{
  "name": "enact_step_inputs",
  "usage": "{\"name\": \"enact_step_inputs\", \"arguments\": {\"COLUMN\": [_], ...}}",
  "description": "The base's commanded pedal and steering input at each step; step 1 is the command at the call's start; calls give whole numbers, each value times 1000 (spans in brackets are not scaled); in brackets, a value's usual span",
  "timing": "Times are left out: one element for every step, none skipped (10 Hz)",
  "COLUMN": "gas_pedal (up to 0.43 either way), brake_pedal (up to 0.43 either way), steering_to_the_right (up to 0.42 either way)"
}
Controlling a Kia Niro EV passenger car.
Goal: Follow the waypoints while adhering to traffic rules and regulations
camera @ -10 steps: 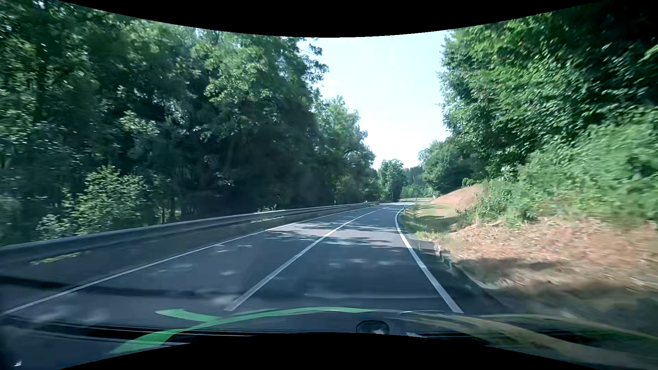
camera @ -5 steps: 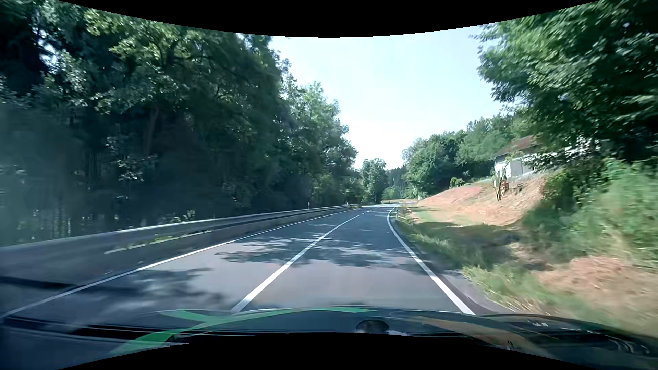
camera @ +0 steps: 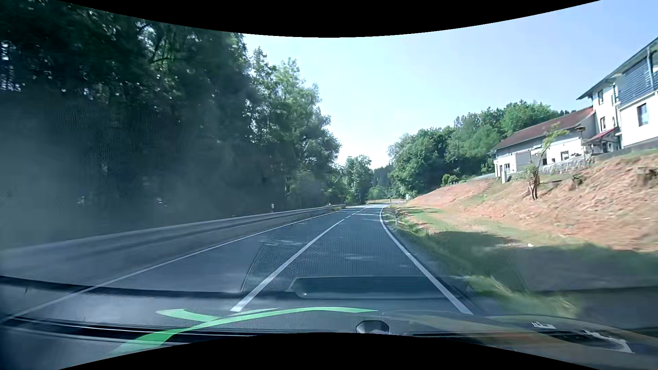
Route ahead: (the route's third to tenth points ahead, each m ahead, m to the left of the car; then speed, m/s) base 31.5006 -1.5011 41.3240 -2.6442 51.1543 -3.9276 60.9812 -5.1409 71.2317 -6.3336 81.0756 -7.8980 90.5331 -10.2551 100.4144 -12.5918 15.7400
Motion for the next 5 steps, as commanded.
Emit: {"name": "enact_step_inputs", "arguments": {"gas_pedal": [299, 287, 280, 240, 228], "brake_pedal": [0, 0, 0, 0, 0], "steering_to_the_right": [28, 27, 21, 13, 10]}}
